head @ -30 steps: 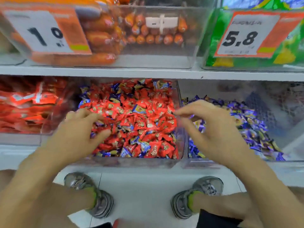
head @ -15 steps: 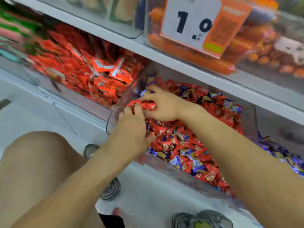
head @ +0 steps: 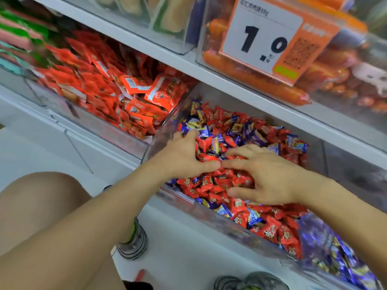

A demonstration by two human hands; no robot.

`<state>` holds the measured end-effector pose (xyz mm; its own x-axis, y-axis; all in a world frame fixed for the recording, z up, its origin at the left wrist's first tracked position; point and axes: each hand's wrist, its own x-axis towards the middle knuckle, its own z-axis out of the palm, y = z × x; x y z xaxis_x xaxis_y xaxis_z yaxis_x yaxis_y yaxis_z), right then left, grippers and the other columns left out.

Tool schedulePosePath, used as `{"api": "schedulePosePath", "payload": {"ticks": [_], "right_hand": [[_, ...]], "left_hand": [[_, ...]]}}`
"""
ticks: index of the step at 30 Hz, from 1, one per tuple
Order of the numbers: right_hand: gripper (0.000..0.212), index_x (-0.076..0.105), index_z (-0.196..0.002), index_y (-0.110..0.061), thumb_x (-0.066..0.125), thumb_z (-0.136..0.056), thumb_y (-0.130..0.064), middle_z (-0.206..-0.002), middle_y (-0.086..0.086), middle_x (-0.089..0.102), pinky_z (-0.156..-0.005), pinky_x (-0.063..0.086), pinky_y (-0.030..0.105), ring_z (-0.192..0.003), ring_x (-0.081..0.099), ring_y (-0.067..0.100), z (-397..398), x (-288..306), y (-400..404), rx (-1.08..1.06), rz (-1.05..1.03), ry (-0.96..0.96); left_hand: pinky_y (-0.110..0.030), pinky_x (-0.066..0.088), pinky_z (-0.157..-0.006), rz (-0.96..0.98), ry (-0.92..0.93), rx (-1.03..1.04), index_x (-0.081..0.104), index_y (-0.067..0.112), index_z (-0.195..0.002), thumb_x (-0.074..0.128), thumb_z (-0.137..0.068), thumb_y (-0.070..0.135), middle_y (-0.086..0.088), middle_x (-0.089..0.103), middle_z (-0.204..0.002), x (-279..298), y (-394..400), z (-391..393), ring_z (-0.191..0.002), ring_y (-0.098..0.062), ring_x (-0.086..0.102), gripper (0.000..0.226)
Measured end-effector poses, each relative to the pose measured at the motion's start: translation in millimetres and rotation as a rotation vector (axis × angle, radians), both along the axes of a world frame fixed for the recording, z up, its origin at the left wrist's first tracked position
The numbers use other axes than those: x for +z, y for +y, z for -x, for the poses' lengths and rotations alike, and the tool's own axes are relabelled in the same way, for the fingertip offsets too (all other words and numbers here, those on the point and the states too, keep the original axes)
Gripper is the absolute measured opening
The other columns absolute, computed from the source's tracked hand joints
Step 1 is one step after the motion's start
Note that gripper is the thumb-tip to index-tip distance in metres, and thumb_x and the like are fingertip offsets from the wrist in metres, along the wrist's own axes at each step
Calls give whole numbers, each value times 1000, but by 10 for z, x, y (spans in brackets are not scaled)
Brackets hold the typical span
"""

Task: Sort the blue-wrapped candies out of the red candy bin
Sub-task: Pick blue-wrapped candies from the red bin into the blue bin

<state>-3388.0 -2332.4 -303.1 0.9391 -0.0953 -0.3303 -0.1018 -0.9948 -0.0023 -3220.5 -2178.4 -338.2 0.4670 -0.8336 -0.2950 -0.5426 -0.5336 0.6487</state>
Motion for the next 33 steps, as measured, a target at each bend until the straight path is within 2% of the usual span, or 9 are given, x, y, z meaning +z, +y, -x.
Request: {"api": "schedulePosePath", "payload": {"ticks": [4,8,11,15,20,24,28,31,33], "right_hand": [[76,53,-136,-42,36,-77,-87,-154,-14,38,-121,22,42,-147,24,11,142,230,47,-125,-200,-1],[43,69,-98,-26,41,-97,-57,-103,-11,70,-100,45,36,-102,64,7,-41,402,49,-169,-313,-346],[26,62,-117,-25,51,-99,-39,-111,-7,66,-91,46,29,-95,61,12,-445,299,-73,-261,-304,-422],[68,44,-146,-17,71,-88,-39,-143,0,50,-96,28,11,-130,47,14,-1126,48,-251,-275,-298,-272],[101,38,-144,-35,87,-59,-58,-131,-8,54,-85,35,18,-113,52,13,-1555,-120,-319,-232,-168,-17],[85,46,-128,-38,89,-56,-51,-122,-6,56,-91,49,33,-105,55,18,-1538,-198,-336,-231,-195,59],[55,60,-116,-26,86,-68,-34,-110,-6,64,-77,45,25,-97,59,15,-1432,-170,-347,-185,-228,54],[26,64,-92,-18,80,-73,-26,-83,-7,67,-68,46,25,-80,64,15,-1278,-142,-328,-106,-274,-58],[28,66,-97,-14,77,-75,-27,-89,-3,70,-73,51,31,-83,66,17,-1135,-107,-261,-60,-375,-157]], "left_hand": [[-23,32,-100,-8,37,-155,21,25,-152,69,-72,67,-7,30,-154,132,-126,-102,-137,-21,39,102],[-30,41,-105,-159,-23,-394,31,34,-146,69,-72,67,4,45,-146,367,-175,-296,-128,-17,48,89],[-36,42,-105,-207,-113,-499,34,38,-143,62,-78,69,2,46,-141,365,-169,-243,-125,-19,49,78],[-44,37,-109,-106,-102,-330,34,43,-139,51,-83,70,-2,37,-141,135,-12,-84,-135,-26,36,64],[-37,40,-102,-64,-73,-83,19,39,-146,53,-87,64,-7,33,-136,99,159,3,-128,-30,44,72],[-34,42,-94,-13,-109,52,13,15,-147,60,-87,56,-12,31,-140,116,104,43,-124,-32,49,87],[-28,35,-103,62,-3,132,-11,8,-154,66,-85,50,-19,24,-153,62,32,32,-137,-29,36,111],[-25,32,-103,176,67,191,-4,6,-154,75,-78,48,-17,34,-151,6,-29,-12,-140,-26,33,117],[-25,32,-105,260,110,188,3,12,-155,79,-71,49,-7,40,-149,-25,-52,-58,-138,-20,37,119]]}}
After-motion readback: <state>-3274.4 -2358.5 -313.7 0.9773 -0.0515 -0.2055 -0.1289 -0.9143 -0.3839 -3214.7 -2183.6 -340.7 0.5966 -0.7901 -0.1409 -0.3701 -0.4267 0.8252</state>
